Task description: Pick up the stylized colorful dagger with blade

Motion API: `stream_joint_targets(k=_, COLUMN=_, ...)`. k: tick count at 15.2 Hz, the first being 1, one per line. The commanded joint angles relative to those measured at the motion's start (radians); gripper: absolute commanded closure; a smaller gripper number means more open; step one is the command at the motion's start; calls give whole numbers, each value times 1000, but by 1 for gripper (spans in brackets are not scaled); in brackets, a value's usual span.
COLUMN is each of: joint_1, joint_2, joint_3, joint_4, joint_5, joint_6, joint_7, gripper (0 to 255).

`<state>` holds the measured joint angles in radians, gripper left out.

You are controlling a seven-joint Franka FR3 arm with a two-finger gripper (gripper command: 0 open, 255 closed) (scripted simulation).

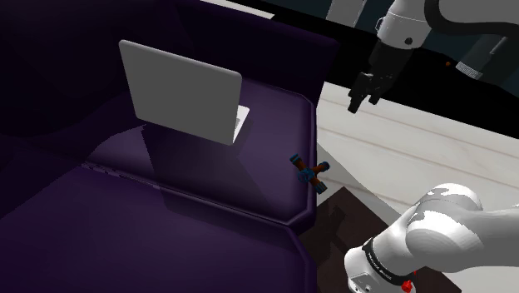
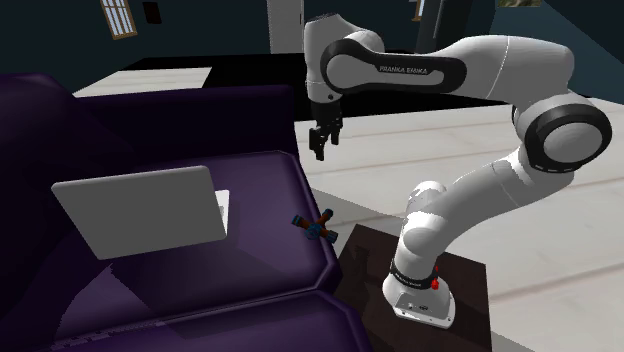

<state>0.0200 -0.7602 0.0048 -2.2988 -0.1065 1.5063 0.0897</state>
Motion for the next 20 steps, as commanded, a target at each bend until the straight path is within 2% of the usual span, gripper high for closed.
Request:
stream_joint_targets(k=1, joint_1=0, joint_2=0, joint_3=0, joint_4=0, joint_5=0, joint_6=0, joint_7=0, gripper=0)
stream_joint_targets(k=11, joint_1=17, joint_2=85, joint_3=-89, joint_4=-268, joint_5=28, joint_6=387, joint_7=-73, gripper=0)
stream_joint_targets(k=20, joint_1=62, joint_2=330, joint_3=-172, joint_4=-386, joint_5=95, joint_6=773, joint_7=-180, gripper=0)
